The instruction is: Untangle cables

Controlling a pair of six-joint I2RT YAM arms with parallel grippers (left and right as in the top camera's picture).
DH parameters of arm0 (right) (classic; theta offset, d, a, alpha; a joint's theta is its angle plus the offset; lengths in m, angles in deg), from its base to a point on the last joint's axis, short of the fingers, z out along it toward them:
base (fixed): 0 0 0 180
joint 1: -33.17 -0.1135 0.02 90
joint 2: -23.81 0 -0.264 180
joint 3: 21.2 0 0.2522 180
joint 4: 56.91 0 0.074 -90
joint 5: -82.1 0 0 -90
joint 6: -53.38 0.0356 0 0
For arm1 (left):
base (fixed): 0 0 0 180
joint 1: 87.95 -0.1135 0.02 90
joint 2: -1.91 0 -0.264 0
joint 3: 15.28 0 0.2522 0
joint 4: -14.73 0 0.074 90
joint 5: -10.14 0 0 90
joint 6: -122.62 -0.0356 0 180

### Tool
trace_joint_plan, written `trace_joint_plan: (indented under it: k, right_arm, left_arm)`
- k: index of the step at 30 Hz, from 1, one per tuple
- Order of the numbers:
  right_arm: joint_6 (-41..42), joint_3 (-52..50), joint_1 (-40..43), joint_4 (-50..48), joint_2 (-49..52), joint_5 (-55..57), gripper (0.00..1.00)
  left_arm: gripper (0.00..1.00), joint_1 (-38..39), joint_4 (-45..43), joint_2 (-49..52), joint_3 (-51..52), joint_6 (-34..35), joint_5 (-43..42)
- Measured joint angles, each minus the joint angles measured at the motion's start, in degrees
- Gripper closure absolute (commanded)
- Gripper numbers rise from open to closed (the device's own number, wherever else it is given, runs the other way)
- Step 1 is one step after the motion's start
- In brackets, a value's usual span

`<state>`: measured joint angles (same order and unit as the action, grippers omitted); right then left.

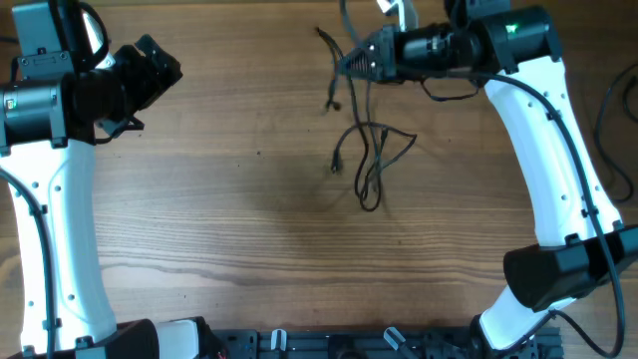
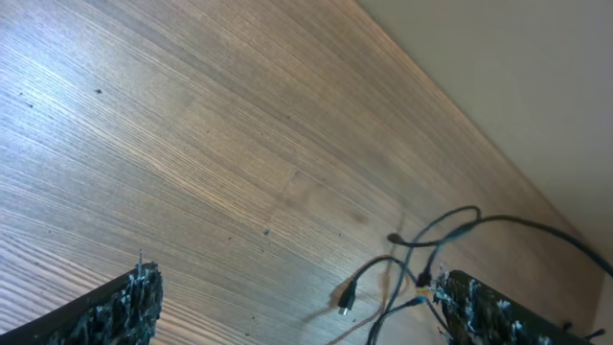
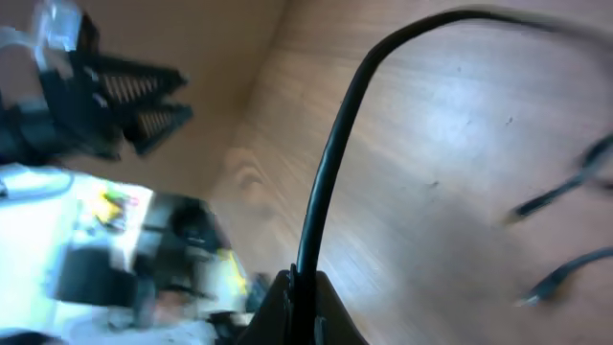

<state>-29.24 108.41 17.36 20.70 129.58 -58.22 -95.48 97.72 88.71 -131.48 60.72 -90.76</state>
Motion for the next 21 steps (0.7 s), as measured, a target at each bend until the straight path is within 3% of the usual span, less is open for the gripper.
trace_joint_plan:
  k: [2,6,11,16,21]
  right_arm:
    - [-13.7,-0.5,-0.1,0.0,0.0,7.8,0.96]
    - [-30.1,-2.1,0.0,-1.5,3.1,13.4,0.96]
    - [-34.9,-3.1,0.0,-11.8,10.7,17.8,0.96]
    - [-36.2,-3.1,0.0,-18.7,11.5,27.8,0.96]
    - [-36.3,-3.3,-0.1,-30.4,11.5,27.3,0.96]
  left_arm:
    - [0.05,0.0,0.0,0.0,0.0,0.0,0.0]
    - [0.05,0.0,0.0,0.0,0.0,0.0,0.0]
    - [0.05,0.0,0.0,0.0,0.0,0.0,0.0]
    - [0.05,0.0,0.2,0.0,0.0,0.0,0.0]
    - [0.05,0.0,0.2,0.0,0.0,0.0,0.0]
